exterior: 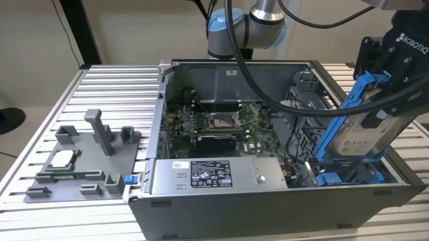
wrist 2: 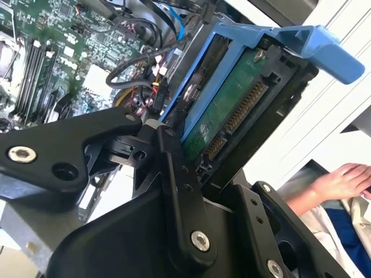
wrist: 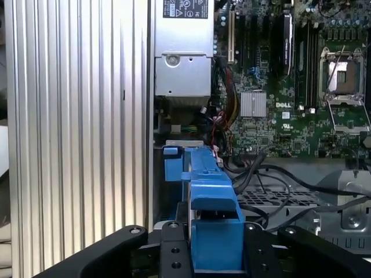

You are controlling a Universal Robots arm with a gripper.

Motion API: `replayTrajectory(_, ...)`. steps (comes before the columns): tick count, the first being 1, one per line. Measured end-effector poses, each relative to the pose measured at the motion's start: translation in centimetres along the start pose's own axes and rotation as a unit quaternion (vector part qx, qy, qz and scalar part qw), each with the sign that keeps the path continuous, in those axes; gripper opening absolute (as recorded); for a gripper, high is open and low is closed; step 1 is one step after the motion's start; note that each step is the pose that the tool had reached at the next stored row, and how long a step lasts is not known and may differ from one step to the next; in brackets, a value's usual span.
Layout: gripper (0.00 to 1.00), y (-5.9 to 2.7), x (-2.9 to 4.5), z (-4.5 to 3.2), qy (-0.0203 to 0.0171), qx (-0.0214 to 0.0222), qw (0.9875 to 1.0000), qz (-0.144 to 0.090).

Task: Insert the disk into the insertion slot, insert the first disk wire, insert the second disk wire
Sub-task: 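Insert the disk into the insertion slot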

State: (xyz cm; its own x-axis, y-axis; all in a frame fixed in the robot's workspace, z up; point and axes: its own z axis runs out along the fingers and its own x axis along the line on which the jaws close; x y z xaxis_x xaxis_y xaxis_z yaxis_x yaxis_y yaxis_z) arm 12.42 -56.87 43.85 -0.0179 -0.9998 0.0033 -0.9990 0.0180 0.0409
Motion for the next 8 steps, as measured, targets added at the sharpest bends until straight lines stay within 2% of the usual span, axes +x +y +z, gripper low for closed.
replayTrajectory(8,0.00,-0.02,0.00,0.46,0.0001,0.0000,1.0000,-0.002)
